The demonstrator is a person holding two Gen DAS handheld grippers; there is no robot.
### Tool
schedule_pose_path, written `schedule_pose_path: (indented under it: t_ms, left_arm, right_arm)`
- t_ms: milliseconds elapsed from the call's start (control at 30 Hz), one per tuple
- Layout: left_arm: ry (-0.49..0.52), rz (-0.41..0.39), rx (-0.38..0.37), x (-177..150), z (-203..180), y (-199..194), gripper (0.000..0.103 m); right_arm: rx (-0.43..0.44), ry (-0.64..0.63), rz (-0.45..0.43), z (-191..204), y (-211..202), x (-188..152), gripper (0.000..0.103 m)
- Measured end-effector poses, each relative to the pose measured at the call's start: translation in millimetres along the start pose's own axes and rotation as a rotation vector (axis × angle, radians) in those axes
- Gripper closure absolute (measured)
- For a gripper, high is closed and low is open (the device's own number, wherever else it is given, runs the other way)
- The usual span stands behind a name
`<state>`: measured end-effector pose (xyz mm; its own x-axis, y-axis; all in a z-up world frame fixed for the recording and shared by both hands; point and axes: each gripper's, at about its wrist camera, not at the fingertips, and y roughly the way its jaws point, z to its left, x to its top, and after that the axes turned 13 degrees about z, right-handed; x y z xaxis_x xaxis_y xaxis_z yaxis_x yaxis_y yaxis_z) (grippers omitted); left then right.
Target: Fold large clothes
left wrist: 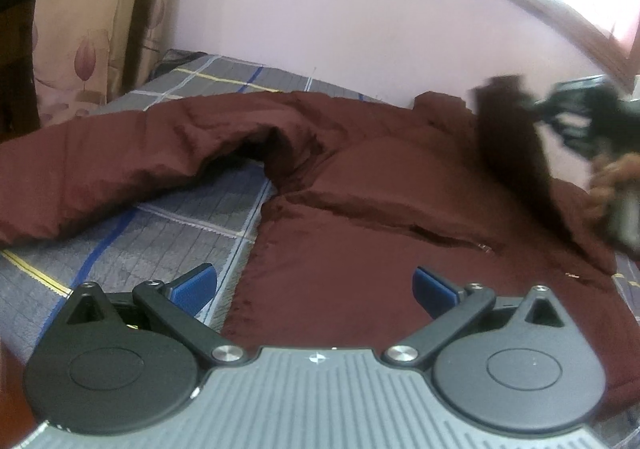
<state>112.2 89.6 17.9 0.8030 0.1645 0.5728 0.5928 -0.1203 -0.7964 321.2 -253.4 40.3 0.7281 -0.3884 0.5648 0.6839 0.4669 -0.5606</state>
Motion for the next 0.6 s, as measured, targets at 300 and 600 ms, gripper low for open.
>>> schedule_pose_path:
  t_ms: [300, 600]
  left_arm:
    - [-0.016, 0.027, -0.017, -2.4, 14.2, 14.0, 0.001]
    - [-0.15, -0.061, -0.044, -0.4, 43.3, 5.3, 0.0]
  right_arm:
    - [-0.156, -0.206, 0.163, 31.3, 70.5, -67.0, 0.098]
    - [-0.457, -0.633, 0.208, 73.9, 112.0, -109.2, 0.095]
